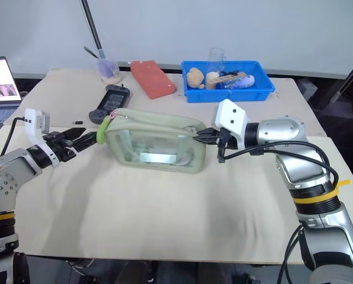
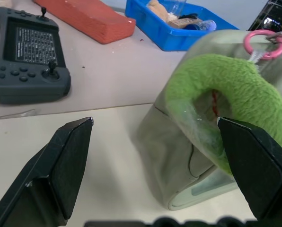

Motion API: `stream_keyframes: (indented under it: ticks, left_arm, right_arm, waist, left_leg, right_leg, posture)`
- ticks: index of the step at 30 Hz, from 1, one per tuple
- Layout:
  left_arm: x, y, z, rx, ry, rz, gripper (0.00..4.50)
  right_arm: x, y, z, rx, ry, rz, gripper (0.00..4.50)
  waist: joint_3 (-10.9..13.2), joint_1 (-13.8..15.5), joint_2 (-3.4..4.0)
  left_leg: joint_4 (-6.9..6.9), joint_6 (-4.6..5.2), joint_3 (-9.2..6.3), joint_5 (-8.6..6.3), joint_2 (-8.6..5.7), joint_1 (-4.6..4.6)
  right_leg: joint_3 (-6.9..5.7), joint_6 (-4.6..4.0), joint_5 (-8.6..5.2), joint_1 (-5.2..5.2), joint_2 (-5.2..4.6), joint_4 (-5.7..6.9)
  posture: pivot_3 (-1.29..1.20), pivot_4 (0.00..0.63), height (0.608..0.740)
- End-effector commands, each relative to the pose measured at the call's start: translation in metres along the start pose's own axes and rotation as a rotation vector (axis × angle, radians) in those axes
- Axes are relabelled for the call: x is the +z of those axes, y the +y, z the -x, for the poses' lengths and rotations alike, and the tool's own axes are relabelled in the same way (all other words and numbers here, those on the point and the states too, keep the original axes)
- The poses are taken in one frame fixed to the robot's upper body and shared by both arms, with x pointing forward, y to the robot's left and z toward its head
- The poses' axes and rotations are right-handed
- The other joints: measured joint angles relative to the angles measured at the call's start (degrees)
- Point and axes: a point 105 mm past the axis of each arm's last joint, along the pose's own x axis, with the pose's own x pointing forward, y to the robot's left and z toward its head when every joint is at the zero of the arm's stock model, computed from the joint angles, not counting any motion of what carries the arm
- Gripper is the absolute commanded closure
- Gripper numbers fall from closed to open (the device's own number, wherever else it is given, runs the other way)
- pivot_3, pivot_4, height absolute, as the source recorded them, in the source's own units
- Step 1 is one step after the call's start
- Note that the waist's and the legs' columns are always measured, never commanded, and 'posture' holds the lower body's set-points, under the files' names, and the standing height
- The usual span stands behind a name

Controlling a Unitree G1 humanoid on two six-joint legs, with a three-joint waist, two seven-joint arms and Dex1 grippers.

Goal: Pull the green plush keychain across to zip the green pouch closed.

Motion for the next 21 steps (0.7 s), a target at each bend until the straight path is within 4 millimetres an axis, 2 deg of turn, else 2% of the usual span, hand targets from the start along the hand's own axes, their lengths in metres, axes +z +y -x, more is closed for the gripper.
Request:
stream_keyframes:
  ticks: [1, 6, 7, 13, 19, 21]
  left_arm:
    - [0.009, -0.019, -0.009, -0.083, -0.025, -0.006, 1.73]
    - [0.009, -0.025, -0.012, -0.116, -0.024, 0.013, 4.17]
    - [0.009, -0.026, -0.012, -0.124, -0.022, 0.017, 4.43]
    - [0.014, -0.024, -0.011, -0.119, -0.046, 0.022, 4.43]
    - [0.036, -0.013, -0.005, -0.061, -0.157, 0.033, 4.43]
    - [0.037, -0.01, -0.001, -0.059, -0.171, 0.05, 3.92]
  right_arm:
    - [0.018, -0.008, 0.006, -0.029, -0.045, 0.055, 4.5]
    - [0.016, -0.009, 0.008, -0.036, -0.035, 0.054, 4.5]
    - [0.015, -0.01, 0.008, -0.037, -0.033, 0.053, 4.5]
    - [0.015, -0.01, 0.009, -0.043, -0.029, 0.053, 4.5]
    - [0.013, -0.01, 0.009, -0.047, -0.025, 0.052, 4.5]
    - [0.013, -0.01, 0.009, -0.046, -0.024, 0.052, 4.5]
  waist:
    - [0.0, 0.0, 0.0]
    - [0.0, -0.1, 0.0]
    - [0.0, -0.1, 0.0]
    - [0.0, 0.0, 0.0]
    - [0.0, -0.1, 0.0]
    - [0.0, -0.1, 0.0]
  left_leg:
    - [0.0, 0.0, 0.0, 0.0, 0.0, 0.0]
    - [0.0, 0.0, 0.0, 0.0, 0.0, 0.0]
    - [0.0, 0.0, 0.0, 0.0, 0.0, 0.0]
    - [0.0, 0.0, 0.0, 0.0, 0.0, 0.0]
    - [0.0, 0.0, 0.0, 0.0, 0.0, -0.01]
    - [0.0, 0.0, 0.0, 0.0, 0.0, 0.0]
  right_leg:
    - [0.0, 0.0, 0.0, 0.0, 0.0, 0.0]
    - [0.0, 0.0, 0.0, 0.0, 0.01, 0.0]
    - [0.0, 0.0, 0.0, 0.0, 0.01, 0.0]
    - [0.0, 0.0, 0.0, 0.0, 0.0, 0.0]
    - [0.0, 0.01, 0.0, 0.0, 0.01, -0.01]
    - [0.0, 0.01, 0.0, 0.0, 0.01, -0.01]
  posture:
    - [0.0, 0.15, 0.74]
    - [0.0, 0.15, 0.74]
    - [0.0, 0.15, 0.74]
    - [0.0, 0.15, 0.74]
    - [0.0, 0.15, 0.74]
    - [0.0, 0.15, 0.74]
